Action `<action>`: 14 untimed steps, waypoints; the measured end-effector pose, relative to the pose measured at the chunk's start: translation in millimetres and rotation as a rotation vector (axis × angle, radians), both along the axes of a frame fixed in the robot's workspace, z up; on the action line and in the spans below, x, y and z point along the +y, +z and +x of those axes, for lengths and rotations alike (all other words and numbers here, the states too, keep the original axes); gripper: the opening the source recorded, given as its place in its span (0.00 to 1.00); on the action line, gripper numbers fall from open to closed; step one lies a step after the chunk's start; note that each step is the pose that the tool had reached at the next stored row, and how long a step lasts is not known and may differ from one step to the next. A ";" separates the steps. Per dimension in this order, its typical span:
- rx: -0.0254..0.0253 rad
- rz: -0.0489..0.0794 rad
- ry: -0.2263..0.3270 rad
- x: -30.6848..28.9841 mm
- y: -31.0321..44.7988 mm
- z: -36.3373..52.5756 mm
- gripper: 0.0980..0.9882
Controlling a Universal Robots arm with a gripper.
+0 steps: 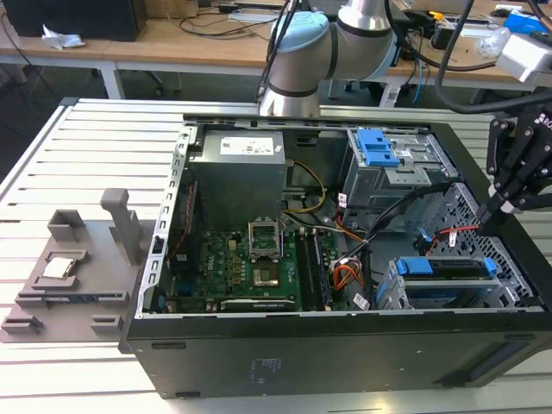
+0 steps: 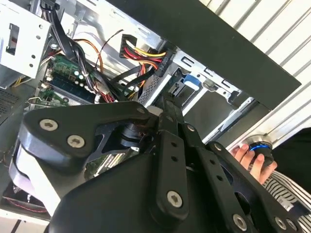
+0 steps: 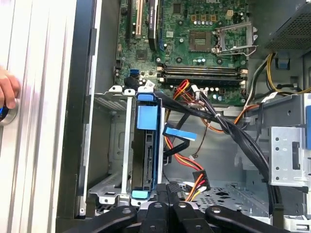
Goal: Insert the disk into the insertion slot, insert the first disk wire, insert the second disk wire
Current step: 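Insert the first disk wire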
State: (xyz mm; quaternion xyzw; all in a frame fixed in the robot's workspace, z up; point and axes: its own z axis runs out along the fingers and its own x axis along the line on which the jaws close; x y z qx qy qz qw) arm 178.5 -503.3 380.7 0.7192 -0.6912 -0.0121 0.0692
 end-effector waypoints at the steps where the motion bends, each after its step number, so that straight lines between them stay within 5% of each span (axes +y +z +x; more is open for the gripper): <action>1: 0.0000 0.000 0.000 0.0 0.0 0.1 0.15; 4: 0.0000 0.000 0.000 0.0 0.0 0.4 0.30; 6: -0.0001 0.000 0.000 0.4 0.0 0.4 0.30; 14: 0.0000 0.000 0.004 18.1 -0.1 2.5 0.30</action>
